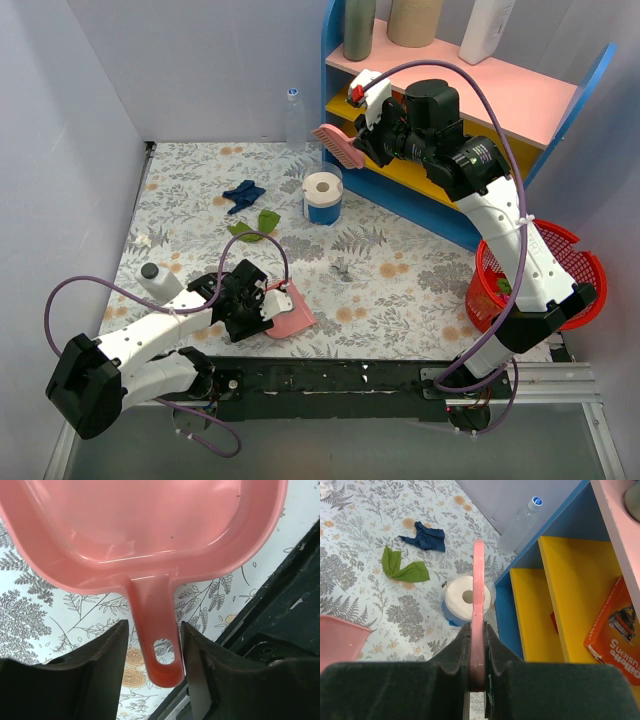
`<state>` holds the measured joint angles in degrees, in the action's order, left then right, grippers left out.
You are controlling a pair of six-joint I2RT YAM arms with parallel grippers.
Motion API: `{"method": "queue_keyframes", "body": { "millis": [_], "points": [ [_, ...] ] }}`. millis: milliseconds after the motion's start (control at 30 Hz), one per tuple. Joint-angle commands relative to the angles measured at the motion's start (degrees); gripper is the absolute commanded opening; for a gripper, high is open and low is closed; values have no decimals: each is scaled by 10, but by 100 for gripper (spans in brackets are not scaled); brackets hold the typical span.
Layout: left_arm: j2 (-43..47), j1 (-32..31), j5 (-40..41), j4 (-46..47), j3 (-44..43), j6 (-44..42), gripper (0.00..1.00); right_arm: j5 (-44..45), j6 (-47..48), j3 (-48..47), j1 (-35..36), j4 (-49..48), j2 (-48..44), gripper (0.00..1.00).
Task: Sweep away the paper scraps from the table
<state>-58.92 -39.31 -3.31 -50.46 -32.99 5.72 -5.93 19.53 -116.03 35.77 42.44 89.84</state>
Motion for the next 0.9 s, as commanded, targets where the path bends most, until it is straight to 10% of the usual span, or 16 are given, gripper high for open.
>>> {"method": "queue_keyframes", "body": {
  "millis": [0, 467, 867],
  "points": [
    [-23, 3, -25, 12, -6, -18, 42, 11, 7, -28, 8, -19, 5, 1],
    [53, 3, 10, -112, -105, 7, 0, 1, 3, -10, 9, -43, 10, 1],
    [155, 3, 198, -289, -272, 63, 0, -173, -73, 16, 11, -263, 106, 1]
  ]
}}
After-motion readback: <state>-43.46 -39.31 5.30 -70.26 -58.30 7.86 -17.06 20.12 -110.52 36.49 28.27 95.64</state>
